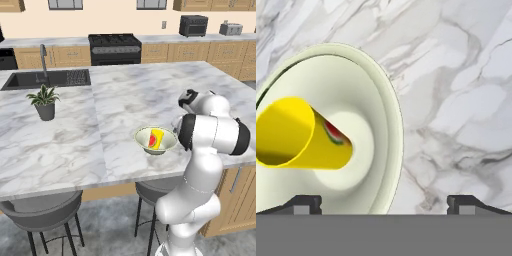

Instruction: Place the cup inside the bowl on the dining table and move the bowl to any counter.

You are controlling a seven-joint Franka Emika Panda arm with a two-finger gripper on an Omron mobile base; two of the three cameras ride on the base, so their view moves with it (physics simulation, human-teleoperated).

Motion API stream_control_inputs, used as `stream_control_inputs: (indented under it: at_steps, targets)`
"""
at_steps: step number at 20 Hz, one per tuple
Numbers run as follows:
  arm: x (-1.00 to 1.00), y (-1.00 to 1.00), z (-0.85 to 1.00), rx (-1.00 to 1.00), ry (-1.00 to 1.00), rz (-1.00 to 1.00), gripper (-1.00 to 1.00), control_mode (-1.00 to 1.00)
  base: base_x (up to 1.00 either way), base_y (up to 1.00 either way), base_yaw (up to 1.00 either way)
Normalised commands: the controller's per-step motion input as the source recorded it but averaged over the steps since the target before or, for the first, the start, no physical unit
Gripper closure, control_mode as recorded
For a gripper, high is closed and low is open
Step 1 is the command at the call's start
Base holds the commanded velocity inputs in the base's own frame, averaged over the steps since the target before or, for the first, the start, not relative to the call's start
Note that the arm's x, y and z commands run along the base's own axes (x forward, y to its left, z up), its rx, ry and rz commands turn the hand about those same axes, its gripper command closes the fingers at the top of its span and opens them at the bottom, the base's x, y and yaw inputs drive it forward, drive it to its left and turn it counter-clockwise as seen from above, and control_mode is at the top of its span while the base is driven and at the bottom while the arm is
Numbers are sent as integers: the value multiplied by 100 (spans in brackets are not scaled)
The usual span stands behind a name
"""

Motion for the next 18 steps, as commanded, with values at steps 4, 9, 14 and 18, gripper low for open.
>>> stream_control_inputs:
  at_steps: [4, 9, 14, 18]
  targets:
    - [0, 0, -17, 0, 0, 0, -100, -100, 0, 0, 0]
    - [0, 0, -16, 0, 0, 0, -100, -100, 0, 0, 0]
    - [0, 1, -10, 0, 0, 0, -100, -100, 0, 0, 0]
    - [0, 9, -9, 0, 0, 0, -100, -100, 0, 0, 0]
